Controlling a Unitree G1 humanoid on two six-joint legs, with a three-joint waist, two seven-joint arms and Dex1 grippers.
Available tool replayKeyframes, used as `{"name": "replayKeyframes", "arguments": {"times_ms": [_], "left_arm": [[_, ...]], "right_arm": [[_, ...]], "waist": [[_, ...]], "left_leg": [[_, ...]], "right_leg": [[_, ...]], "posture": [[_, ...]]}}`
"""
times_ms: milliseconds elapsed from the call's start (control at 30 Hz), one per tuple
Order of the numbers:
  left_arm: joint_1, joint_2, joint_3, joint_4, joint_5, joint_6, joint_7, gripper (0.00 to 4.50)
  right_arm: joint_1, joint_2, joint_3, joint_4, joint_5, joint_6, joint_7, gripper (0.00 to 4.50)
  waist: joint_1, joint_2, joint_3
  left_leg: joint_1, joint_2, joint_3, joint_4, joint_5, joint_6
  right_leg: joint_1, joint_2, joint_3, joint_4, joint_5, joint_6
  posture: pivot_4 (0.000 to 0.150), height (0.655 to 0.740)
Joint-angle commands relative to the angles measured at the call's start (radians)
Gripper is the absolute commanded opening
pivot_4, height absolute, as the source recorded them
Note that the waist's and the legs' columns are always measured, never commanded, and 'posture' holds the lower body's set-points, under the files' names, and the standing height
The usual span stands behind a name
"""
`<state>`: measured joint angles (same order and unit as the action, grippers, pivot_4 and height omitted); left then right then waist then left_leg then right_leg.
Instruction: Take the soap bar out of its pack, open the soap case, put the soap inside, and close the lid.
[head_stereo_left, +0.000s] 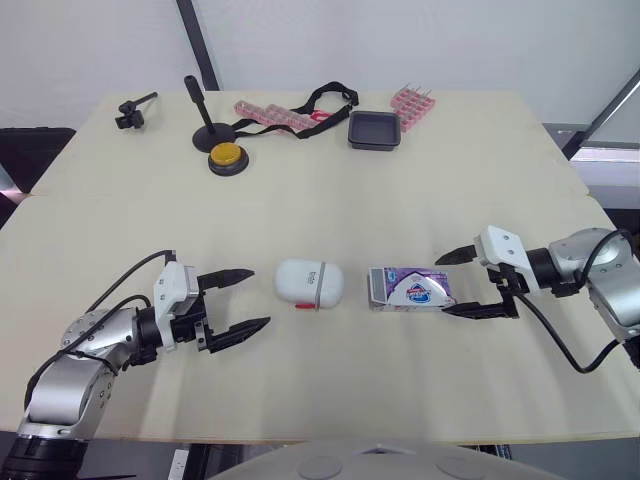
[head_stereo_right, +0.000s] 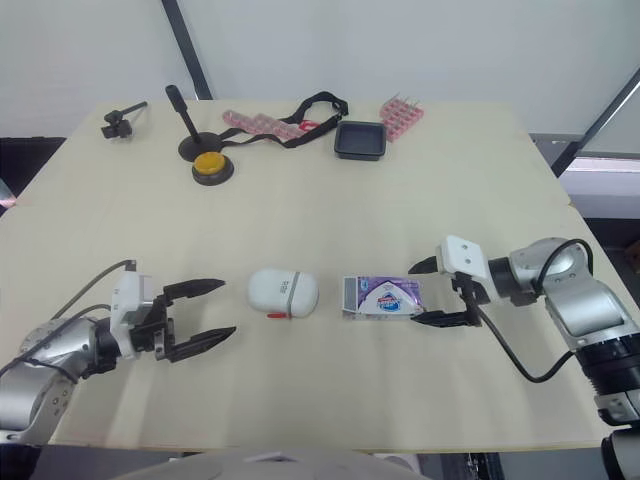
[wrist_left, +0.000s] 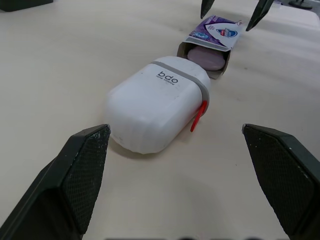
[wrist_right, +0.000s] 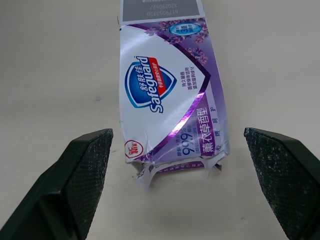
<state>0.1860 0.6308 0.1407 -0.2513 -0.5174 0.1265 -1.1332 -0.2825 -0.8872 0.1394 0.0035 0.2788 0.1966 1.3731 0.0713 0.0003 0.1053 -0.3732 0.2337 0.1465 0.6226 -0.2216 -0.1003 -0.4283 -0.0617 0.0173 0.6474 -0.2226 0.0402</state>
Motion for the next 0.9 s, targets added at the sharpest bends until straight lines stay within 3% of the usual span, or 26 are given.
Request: {"name": "replayKeyframes", "arguments": {"times_ms": [33, 367, 500, 900], "left_arm": [[0.0, 0.01, 0.012, -0.037, -0.011, -0.012, 0.0, 4.5], [-0.02, 0.012, 0.012, -0.029, -0.008, -0.007, 0.008, 4.5], [-0.025, 0.013, 0.011, -0.025, -0.005, -0.007, 0.01, 4.5], [-0.037, 0.012, 0.005, -0.013, -0.003, -0.003, 0.013, 4.5]], "right_arm": [[-0.015, 0.007, -0.014, 0.004, -0.005, -0.016, -0.008, 4.5], [-0.001, 0.017, -0.01, 0.018, -0.015, -0.033, -0.011, 4.5], [0.011, 0.015, -0.011, 0.023, -0.018, -0.045, -0.012, 3.41], [0.021, 0.018, -0.01, 0.034, -0.03, -0.067, -0.026, 3.41]], "waist": [[0.0, 0.0, 0.0], [0.0, 0.0, 0.0], [0.0, 0.0, 0.0], [0.0, 0.0, 0.0]], "left_leg": [[0.0, 0.0, 0.0, 0.0, 0.0, 0.0], [0.0, 0.0, 0.0, 0.001, 0.0, 0.0], [0.0, 0.0, 0.0, 0.001, 0.0, 0.0], [0.0, 0.0, 0.0, 0.001, 0.0, 0.0]], "right_leg": [[0.0, 0.0, 0.0, 0.0, 0.0, 0.0], [0.0, 0.0, 0.0, 0.001, 0.0, 0.0], [0.0, 0.001, 0.0, 0.001, 0.0, 0.0], [0.0, 0.001, 0.0, 0.002, 0.0, 0.0]], "posture": [[0.15, 0.7291], [0.15, 0.7291], [0.15, 0.7291], [0.15, 0.7291]]}}
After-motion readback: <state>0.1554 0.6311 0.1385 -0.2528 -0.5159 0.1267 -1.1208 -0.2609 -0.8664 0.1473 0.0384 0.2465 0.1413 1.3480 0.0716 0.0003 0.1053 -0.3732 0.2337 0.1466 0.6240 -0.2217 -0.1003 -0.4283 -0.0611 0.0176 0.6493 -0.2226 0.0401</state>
